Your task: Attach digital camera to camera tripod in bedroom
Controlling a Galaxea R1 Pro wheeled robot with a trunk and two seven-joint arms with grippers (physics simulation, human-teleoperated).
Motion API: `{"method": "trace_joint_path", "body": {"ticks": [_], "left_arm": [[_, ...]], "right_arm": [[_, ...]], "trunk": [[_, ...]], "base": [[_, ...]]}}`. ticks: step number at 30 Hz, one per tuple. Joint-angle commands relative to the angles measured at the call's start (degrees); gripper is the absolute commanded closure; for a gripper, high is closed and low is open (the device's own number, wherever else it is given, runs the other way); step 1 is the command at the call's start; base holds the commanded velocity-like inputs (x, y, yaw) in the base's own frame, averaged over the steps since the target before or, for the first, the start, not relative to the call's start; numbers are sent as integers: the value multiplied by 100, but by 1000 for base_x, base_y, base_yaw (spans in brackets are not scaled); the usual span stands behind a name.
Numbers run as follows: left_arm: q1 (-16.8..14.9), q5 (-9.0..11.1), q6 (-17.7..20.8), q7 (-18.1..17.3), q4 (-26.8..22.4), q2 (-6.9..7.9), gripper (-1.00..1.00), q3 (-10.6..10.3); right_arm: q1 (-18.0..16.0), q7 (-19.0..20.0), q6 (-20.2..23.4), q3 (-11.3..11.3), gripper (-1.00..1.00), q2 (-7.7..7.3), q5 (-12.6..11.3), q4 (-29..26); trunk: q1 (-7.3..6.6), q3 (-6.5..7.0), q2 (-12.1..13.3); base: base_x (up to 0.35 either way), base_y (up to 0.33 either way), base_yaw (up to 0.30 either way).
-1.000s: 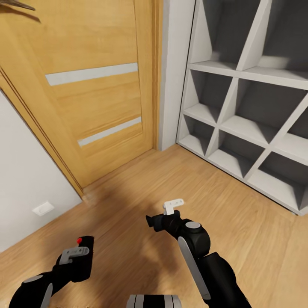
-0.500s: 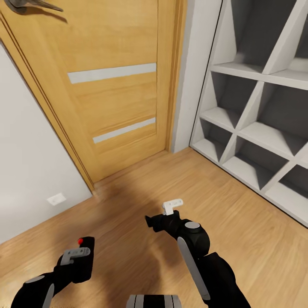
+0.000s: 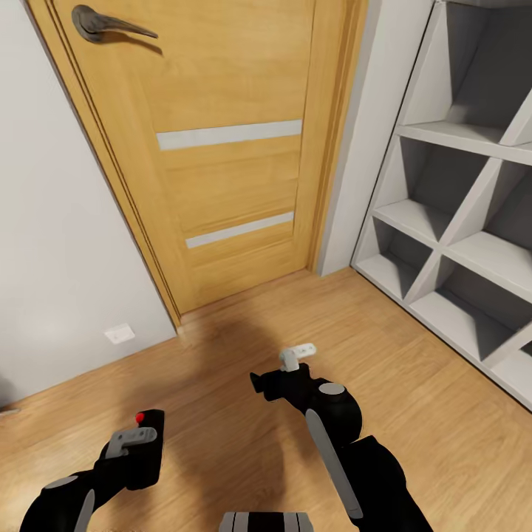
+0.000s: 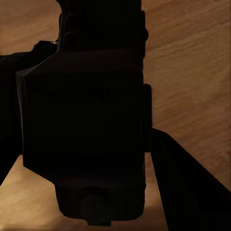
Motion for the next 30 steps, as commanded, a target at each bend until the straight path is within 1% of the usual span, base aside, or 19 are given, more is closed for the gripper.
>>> {"method": "trace_joint_path", "body": {"ticks": [1,7,9,10,18,19,23,30], "left_arm": [[-5,-53,26,-48,-5,-9,100,13],[-6,-69,41,-37,3,-15,100,13],[-6,-66,69,-35,5,-17,100,8],[-6,-64,142,-34,6,-14,100,0],[-6,-76,201,-33,7,-12,100,-14],[-6,-41,211,-35,8,-12,100,-26],[-6,-19,218,-39,13,-12,100,-42],[-6,5,224,-55,15,-12,100,-57]], "right_arm": [[-3,-54,21,4,-100,0,-60,-6],[-3,-54,26,4,-100,0,-59,-6],[-3,-54,28,4,-100,2,-59,-6],[-3,-54,29,5,-100,-1,-58,-6],[-3,-54,30,5,-100,0,-58,-6],[-6,-54,116,5,-100,11,-60,-6],[-36,-54,282,5,-100,15,-61,-6],[-60,-49,399,5,-100,-4,-64,-6]], "trunk": [[-3,18,0],[-19,151,8],[-24,196,10],[-27,219,12],[-47,411,23],[-50,435,24],[-60,532,29],[-78,694,39]], "base": [[8,-21,282],[4,-10,283],[1,-3,283],[0,-1,283],[0,0,283],[0,0,283],[0,0,283],[0,0,283]]}}
